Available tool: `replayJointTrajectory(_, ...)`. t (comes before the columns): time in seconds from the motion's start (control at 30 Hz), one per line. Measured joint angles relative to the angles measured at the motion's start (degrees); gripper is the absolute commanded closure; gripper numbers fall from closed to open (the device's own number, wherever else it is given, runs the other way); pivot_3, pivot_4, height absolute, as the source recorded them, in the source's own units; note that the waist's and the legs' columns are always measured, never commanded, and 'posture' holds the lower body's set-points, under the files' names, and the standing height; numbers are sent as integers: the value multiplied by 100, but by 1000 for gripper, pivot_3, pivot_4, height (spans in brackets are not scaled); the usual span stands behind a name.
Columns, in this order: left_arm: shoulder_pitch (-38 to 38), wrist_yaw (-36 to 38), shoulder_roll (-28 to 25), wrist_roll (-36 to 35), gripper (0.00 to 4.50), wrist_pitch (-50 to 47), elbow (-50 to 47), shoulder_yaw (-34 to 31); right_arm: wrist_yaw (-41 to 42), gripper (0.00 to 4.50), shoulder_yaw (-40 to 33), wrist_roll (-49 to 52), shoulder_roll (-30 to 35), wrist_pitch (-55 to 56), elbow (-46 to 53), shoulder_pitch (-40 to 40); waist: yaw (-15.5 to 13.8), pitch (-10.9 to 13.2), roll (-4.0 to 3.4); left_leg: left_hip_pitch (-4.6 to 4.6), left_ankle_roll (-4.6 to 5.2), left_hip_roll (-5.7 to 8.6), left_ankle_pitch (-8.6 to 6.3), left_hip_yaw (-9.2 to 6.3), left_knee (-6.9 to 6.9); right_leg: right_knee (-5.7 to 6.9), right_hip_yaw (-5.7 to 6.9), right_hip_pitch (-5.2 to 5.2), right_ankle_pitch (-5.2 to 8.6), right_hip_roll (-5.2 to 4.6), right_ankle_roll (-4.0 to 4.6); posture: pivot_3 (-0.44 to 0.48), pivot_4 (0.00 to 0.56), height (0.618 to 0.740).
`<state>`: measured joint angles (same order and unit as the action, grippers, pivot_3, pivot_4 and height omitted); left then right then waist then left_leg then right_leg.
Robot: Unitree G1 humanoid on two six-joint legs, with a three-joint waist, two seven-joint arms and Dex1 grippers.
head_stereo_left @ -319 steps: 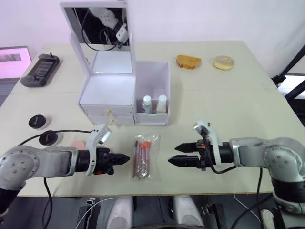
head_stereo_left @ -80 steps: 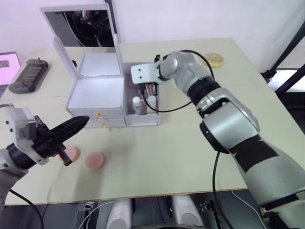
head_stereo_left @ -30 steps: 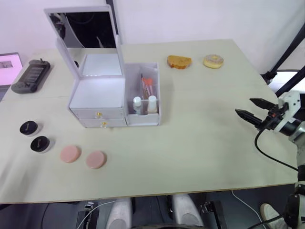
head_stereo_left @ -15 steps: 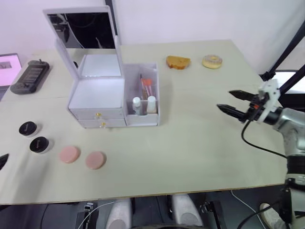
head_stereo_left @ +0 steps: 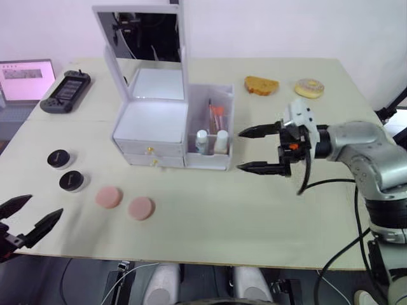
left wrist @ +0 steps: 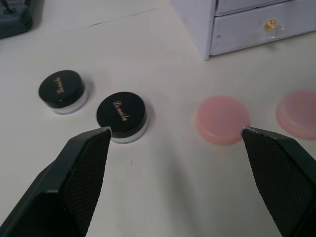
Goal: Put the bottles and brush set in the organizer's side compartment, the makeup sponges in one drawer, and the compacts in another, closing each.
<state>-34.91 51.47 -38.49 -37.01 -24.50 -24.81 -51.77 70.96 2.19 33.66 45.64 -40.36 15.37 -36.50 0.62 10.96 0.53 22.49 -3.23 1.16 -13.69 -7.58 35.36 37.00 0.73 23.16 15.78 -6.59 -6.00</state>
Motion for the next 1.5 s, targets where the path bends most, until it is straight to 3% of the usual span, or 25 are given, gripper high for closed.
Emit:
replayJointTrajectory(0.43, -307, -234, 665, -396, 79, -137, -761, 271, -298, 0, 107, 686, -233, -770, 367, -671, 4, 0, 6, -3, 0, -2, 0, 22, -1, 1, -14, 10, -4, 1, -2, 0, 150, 740)
replayJointTrajectory(0.6, 104, -1205, 1295, -588, 79, -137, -1539, 716, -510, 0, 185, 637, -236, -736, 404, -683, -7, -1, 14, -2, 0, 2, 0, 28, 2, -6, -22, 5, -9, -2, -11, 0, 150, 740)
replayJointTrajectory(0.83, 934, -2676, 2032, 573, 79, 55, -2079, 2383, -827, 0, 188, 583, -243, -762, 400, -690, -1, -2, 14, -8, 1, 2, 1, 33, 5, -1, -31, 5, -28, 7, -34, 0, 150, 740)
replayJointTrajectory(1.07, 1520, -3377, 2509, 1621, 79, 173, -1705, 4017, -933, 0, 294, 517, -248, -761, 400, -772, 5, -2, 15, -7, 1, 2, 1, 36, 10, -3, -35, 5, -31, 9, -37, 0, 150, 740)
replayJointTrajectory(1.43, 2364, -3878, 2939, 2150, 79, 534, -979, 4645, -1116, 0, 333, 485, -204, -959, 431, -932, -7, -1, 15, -3, 1, 2, 1, 36, 18, -3, -35, 4, -35, 9, -45, 0, 150, 740)
replayJointTrajectory(1.5, 2438, -3922, 2968, 2181, 603, 558, -871, 4658, -1151, 0, 331, 486, -201, -981, 463, -943, 0, -1, 15, -3, 1, 2, 1, 37, 18, -3, -35, 5, -35, 10, -45, 0, 150, 740)
